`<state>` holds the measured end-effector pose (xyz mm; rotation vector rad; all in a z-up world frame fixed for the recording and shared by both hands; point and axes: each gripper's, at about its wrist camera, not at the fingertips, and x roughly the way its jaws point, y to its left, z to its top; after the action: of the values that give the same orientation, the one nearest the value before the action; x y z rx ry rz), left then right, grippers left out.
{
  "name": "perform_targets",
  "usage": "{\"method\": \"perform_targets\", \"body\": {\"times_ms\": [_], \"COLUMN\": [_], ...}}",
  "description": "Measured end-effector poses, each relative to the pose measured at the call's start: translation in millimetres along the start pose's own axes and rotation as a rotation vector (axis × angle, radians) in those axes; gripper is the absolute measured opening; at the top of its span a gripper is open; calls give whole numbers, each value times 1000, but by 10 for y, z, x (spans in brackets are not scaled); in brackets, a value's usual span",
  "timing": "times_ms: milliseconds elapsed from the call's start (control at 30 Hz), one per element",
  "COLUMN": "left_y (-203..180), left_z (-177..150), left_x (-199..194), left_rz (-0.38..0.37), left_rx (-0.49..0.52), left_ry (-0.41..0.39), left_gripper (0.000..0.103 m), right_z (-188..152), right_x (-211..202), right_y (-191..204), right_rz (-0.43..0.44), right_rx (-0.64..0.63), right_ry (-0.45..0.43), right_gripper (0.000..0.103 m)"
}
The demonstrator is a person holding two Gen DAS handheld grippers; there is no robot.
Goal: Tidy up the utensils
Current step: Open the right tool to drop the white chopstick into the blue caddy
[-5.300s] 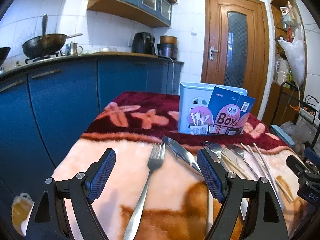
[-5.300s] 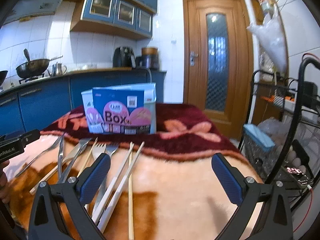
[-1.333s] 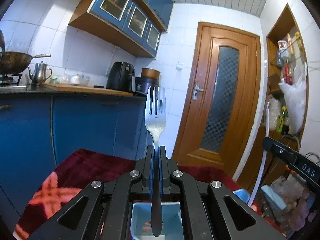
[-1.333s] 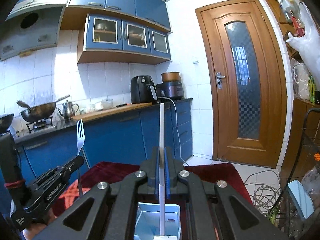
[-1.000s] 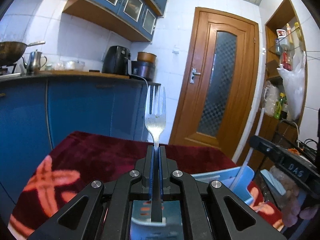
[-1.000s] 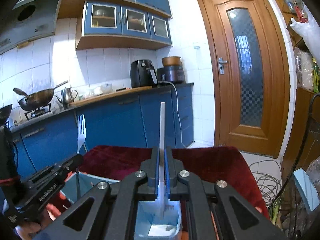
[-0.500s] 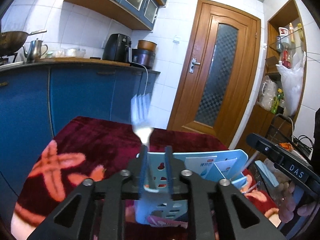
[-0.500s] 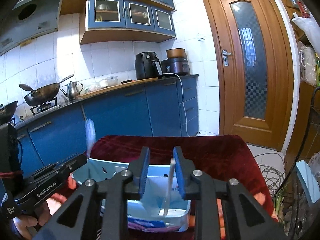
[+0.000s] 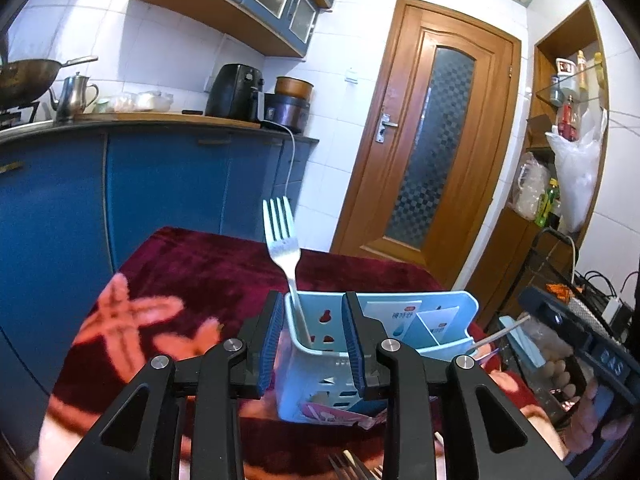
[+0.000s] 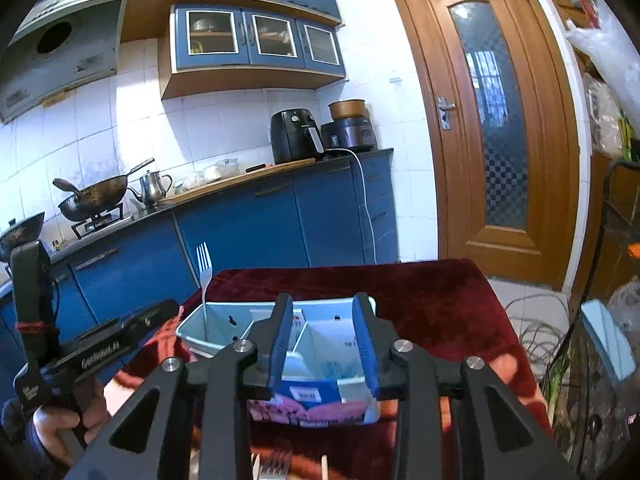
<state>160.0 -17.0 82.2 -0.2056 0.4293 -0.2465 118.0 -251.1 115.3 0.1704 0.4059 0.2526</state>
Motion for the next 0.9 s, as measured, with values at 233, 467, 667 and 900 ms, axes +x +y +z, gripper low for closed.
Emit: {"method": "perform_targets", "body": {"times_ms": [233,467,667,900], "left_y": [108,99,41,63], "left_z": [0,-23,123,330], "left_x": [-151,-246,-100,278], "left_rz": [15,19,5,14], "left_rx": [-32,-13,10,19], "left_ry": [38,68,89,113], "left_gripper": [31,31,32,38], "right_z": [-167,-358,-535,-594], "right_x": [-185,-310,-310,-276], "right_y": [-76,-122,-169,-214], "right_rz": [-10,8,-3,-15], "right_rx": [52,106,123,117], "right_ry": [57,101,140,152], "right_gripper": [37,39,41,43]}}
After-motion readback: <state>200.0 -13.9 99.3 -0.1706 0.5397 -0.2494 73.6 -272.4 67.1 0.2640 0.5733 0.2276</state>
